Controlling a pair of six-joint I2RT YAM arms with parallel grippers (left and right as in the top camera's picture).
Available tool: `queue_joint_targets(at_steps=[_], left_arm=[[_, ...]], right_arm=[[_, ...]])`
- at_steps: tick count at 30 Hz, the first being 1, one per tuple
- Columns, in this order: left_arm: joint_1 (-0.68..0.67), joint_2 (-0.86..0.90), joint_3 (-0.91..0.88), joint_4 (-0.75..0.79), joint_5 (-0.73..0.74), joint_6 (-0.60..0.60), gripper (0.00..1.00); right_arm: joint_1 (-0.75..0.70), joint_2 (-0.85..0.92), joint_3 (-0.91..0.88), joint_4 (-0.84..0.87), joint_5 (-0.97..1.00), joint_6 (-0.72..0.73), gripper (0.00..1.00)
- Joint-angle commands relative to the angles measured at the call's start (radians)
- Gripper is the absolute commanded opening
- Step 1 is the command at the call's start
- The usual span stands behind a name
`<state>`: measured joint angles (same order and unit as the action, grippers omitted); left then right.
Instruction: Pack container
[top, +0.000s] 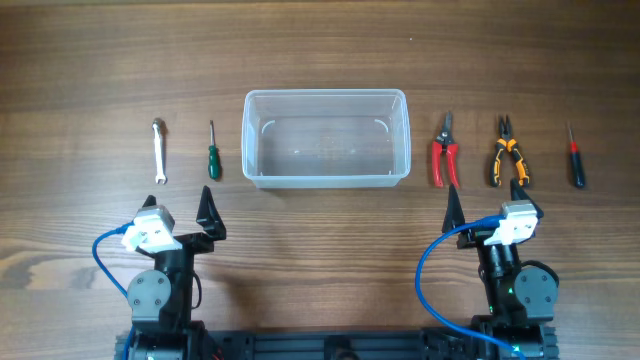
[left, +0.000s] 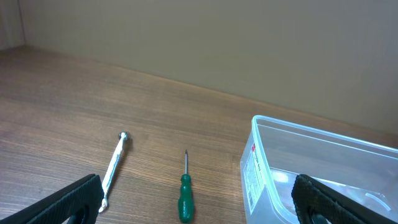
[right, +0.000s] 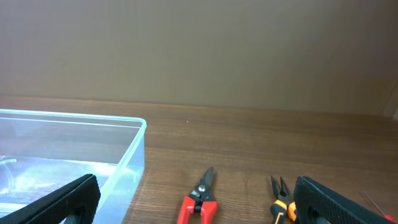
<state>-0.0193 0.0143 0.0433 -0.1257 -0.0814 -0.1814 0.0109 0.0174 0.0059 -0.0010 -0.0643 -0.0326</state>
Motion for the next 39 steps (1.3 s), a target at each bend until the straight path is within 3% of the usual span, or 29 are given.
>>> queue_joint_targets(at_steps=[1,23,39], left_arm=[[0.006,-0.007,-0.011,0.006,0.005,-0.009,1.00],[0.006,-0.007,-0.011,0.006,0.005,-0.009,1.00],[0.006,-0.007,-0.011,0.006,0.005,-0.009,1.00]], right_arm=[[0.006,-0.014,-0.001,0.003,-0.011,-0.018,1.00],[0.006,-0.014,-0.001,0.003,-0.015,-0.014,1.00],[0.006,0.080,0.035,0.012,-0.034,0.148,1.00]])
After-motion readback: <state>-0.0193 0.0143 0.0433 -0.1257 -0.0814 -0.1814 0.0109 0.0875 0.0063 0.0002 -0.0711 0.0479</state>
